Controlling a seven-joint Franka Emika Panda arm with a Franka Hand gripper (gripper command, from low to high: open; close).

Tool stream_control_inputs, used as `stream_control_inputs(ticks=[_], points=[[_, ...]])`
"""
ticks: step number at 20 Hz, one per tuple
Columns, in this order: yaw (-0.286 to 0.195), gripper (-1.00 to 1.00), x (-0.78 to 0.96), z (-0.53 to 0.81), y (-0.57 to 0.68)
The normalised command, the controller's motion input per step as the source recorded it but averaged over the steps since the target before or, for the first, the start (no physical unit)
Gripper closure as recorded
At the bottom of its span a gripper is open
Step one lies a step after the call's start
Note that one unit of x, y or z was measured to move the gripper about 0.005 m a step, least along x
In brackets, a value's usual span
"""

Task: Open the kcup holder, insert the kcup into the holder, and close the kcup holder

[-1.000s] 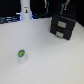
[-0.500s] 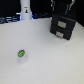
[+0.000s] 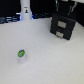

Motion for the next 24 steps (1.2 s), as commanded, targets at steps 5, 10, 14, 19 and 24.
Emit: stream_control_inputs(ticks=[5,10,14,19,24], points=[[-0.041,-1.00,0.01,-0.40,0.21],[-0.010,-1.00,-0.08,-0.44,0.22],[-0.012,-1.00,-0.25,-0.42,0.12],[-0.001,-1.00,-0.34,-0.38,0.01],[-0.002,-1.00,-0.32,-0.27,0.06]])
